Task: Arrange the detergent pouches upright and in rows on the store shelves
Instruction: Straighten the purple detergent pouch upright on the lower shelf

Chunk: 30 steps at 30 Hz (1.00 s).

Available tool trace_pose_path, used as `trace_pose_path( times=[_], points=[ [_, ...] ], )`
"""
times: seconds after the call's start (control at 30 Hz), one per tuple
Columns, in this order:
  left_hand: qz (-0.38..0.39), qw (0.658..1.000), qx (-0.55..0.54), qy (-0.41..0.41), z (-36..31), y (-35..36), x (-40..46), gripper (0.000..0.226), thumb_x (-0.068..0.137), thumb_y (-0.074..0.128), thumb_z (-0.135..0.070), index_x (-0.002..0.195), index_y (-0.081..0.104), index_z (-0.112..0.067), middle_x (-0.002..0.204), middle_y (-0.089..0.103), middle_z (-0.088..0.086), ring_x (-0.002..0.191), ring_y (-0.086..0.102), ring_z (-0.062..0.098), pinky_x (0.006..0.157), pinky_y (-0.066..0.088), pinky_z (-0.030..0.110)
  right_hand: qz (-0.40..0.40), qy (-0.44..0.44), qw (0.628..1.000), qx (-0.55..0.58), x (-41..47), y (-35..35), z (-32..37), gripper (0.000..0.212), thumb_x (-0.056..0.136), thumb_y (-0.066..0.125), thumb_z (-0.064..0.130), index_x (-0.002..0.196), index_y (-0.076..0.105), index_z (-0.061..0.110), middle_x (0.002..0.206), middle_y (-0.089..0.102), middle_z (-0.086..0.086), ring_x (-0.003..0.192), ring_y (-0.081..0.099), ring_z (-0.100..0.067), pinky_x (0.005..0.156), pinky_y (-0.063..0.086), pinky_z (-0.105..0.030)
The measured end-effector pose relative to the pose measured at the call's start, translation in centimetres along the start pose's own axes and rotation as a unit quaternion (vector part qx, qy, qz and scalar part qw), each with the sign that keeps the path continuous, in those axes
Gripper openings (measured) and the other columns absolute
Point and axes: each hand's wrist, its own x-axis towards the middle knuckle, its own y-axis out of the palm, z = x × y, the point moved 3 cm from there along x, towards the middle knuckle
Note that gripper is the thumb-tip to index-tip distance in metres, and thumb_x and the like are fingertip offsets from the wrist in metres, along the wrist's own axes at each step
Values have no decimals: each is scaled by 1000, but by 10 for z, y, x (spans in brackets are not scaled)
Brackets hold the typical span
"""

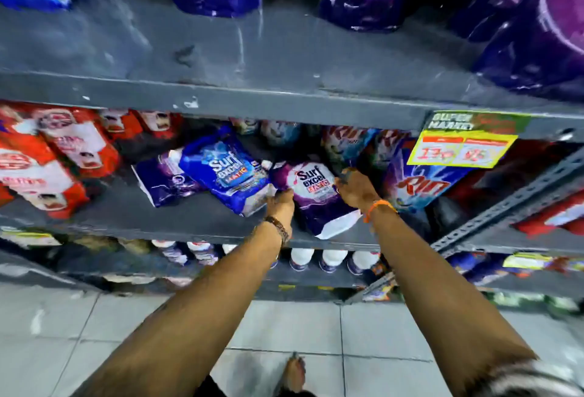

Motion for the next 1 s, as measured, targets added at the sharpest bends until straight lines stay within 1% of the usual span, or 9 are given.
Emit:
trace_pose_path(
  times=[0.13,0.23,0.37,0.43,0.53,0.67,0.83,0.93,1.0],
  points=[
    [-74,996,-57,10,0,12,6,46,101,53,-14,142,47,5,141,55,31,131,53,46,108,43,57,13,57,994,95,9,4,-2,36,96,57,22,118,64,-6,126,65,-27,118,62,-36,97,48,-37],
    [-56,995,-82,6,2,16,14,36,95,60,-2,131,58,2,134,64,24,120,64,38,100,51,52,59,80,979,176,14,7,-1,25,89,68,6,113,60,3,110,59,-18,101,53,-21,79,50,-29],
    [-24,999,-31,-10,7,14,21,43,82,70,11,121,63,-4,124,71,20,109,69,34,96,55,52,112,123,950,264,3,4,-13,60,80,73,-10,136,50,-4,127,60,-17,122,56,-29,105,48,-38],
    [-6,1000,-26,-11,12,12,21,49,78,71,15,122,60,-4,122,72,18,108,69,33,95,56,50,121,93,950,273,-8,0,-12,62,81,70,-15,138,50,-4,130,63,-21,122,58,-30,101,49,-36],
    [17,1000,-10,8,16,8,16,54,75,74,16,123,59,-6,123,72,17,112,68,33,99,55,52,99,63,943,311,-26,-7,-14,66,78,69,-20,139,49,-4,135,62,-23,119,61,-29,98,52,-34],
    [46,995,10,84,7,4,-2,66,71,76,18,123,53,-17,100,71,-2,89,66,15,85,53,35,71,20,938,340,-55,-23,-16,67,75,71,-22,135,51,-2,114,69,-14,93,66,-14,70,58,-19],
    [59,970,89,218,-23,4,-17,74,69,82,11,125,49,-25,116,71,2,110,69,22,87,61,45,-10,-41,939,343,-68,-40,-8,74,73,77,-16,138,46,-1,112,69,-19,105,65,-27,92,57,-47],
    [51,951,119,282,-43,10,-15,79,69,82,9,133,47,-23,110,68,-3,106,68,18,92,60,46,-87,-76,940,322,-67,-43,-1,73,74,79,-11,137,44,0,111,67,-13,102,65,-24,86,58,-37],
    [50,942,138,303,-51,15,-11,80,71,82,8,137,46,-18,115,67,1,112,66,22,97,58,49,-135,-91,934,318,-64,-41,0,64,74,80,-8,129,48,1,111,66,-12,98,65,-20,76,57,-20]
  ],
)
